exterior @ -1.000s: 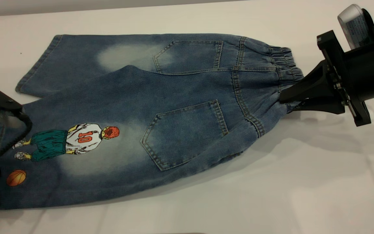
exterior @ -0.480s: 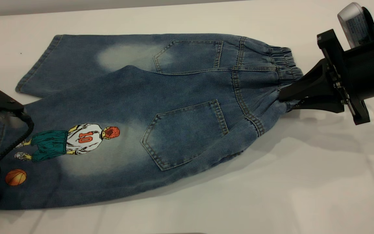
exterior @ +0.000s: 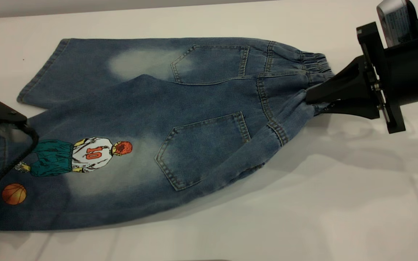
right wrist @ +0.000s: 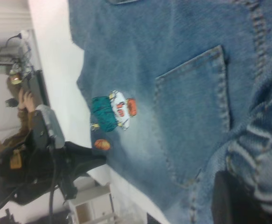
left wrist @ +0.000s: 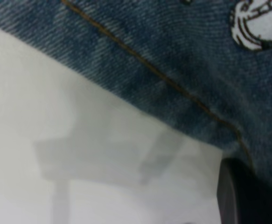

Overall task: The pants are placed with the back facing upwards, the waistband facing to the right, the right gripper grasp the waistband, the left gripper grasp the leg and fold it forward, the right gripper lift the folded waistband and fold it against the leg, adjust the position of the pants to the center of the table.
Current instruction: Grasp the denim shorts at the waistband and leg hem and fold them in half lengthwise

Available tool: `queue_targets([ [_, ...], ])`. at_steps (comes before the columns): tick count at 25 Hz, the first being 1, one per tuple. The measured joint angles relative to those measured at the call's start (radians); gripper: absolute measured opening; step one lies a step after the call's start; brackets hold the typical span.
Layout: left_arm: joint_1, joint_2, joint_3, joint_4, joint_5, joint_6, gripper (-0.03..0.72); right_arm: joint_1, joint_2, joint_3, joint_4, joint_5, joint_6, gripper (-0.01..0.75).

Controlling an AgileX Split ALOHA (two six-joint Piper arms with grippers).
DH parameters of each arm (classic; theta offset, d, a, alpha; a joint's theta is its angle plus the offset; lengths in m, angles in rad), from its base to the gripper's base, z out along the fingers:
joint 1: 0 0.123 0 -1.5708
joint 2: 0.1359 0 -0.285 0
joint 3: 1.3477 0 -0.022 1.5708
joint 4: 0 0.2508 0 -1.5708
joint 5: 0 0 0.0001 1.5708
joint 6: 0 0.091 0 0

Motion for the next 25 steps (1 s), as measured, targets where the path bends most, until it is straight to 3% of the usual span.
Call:
queue_targets([
  [5,0.0,-0.084,0.0,-0.036,0.055,0.0,0.064,0.0,0.0,0.004,-0.093,0.02,0.023,0.041],
  [13,0.0,-0.426,0.002,-0.06,0.144,0.0,0.064,-0.003,-0.092,0.124,-0.117,0.021,0.05,0.041],
  [18,0.0,-0.576,0.003,-0.028,0.077,-0.043,0.064,-0.003,-0.164,0.136,-0.086,0.035,0.171,0.041],
  [25,0.002,-0.515,-0.085,0.048,-0.063,-0.174,0.064,-0.003,-0.169,0.127,0.064,0.029,0.428,0.041],
])
